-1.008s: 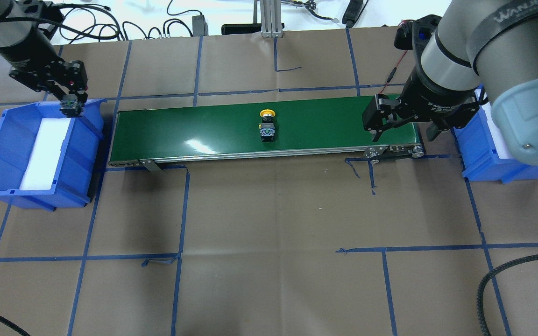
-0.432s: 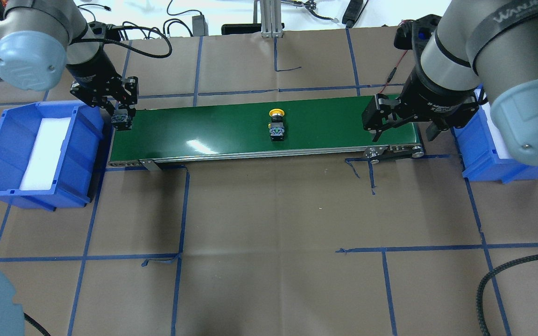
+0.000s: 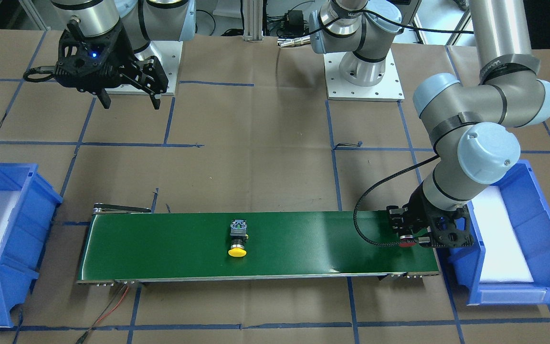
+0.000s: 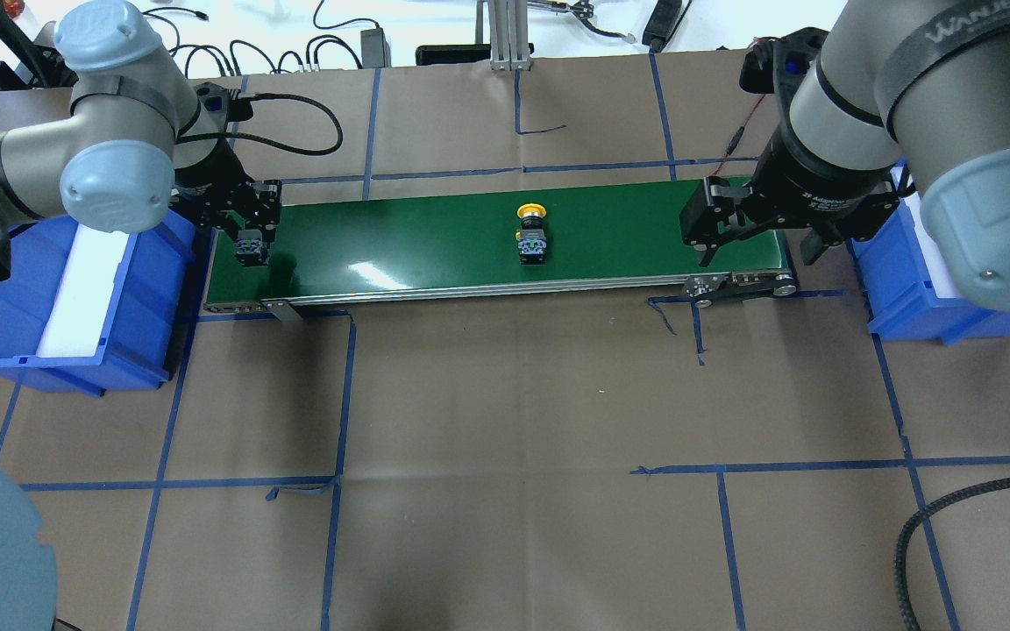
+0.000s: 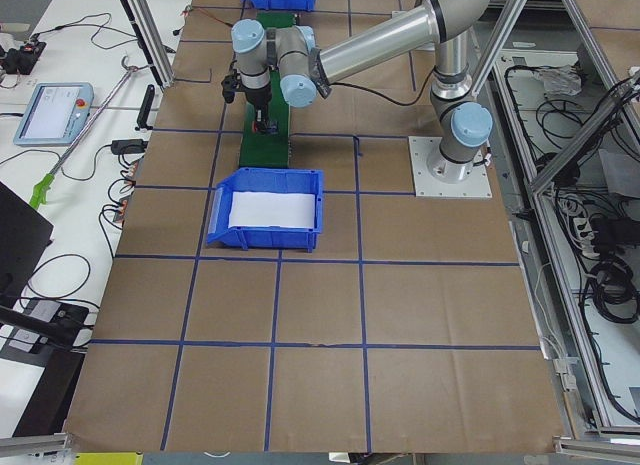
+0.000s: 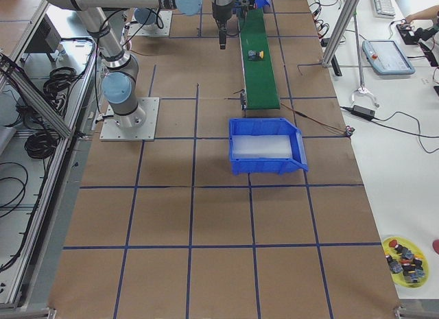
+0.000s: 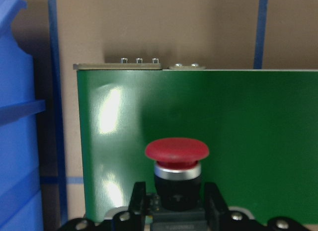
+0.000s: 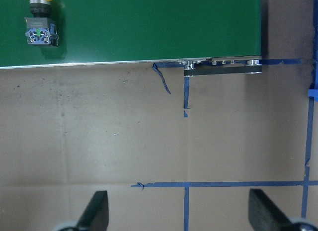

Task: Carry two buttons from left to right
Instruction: 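Carry the red button with the left gripper onto the conveyor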

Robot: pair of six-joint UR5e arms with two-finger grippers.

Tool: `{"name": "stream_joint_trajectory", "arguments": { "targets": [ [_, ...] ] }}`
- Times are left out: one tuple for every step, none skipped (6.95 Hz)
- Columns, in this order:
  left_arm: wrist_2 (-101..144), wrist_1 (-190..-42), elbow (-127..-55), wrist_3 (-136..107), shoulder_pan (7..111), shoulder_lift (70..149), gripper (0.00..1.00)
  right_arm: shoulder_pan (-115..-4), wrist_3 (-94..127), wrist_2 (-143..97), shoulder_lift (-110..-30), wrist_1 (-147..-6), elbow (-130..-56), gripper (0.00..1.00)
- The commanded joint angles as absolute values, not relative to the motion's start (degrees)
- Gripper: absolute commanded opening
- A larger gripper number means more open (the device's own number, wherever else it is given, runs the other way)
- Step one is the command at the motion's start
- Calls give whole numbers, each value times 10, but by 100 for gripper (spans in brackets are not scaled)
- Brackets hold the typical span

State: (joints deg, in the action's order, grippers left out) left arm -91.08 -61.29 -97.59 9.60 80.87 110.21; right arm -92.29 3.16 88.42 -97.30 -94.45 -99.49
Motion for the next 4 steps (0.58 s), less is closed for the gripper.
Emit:
{"name": "stream_joint_trajectory", "arguments": {
  "targets": [
    [-911,-559,-1008,110,808,1110,11,-923,32,884,-973,-944,-995,100],
    [-910,-559,-1007,109,808,1110,58,-923,32,884,-973,-944,-995,100],
    [-907,-557,-998,106,807,1109,96,-923,32,884,-973,-945,-995,100],
    [-910,-559,-983,105,804,1107,99,-923,31,884,-973,-944,-995,100]
  ]
}}
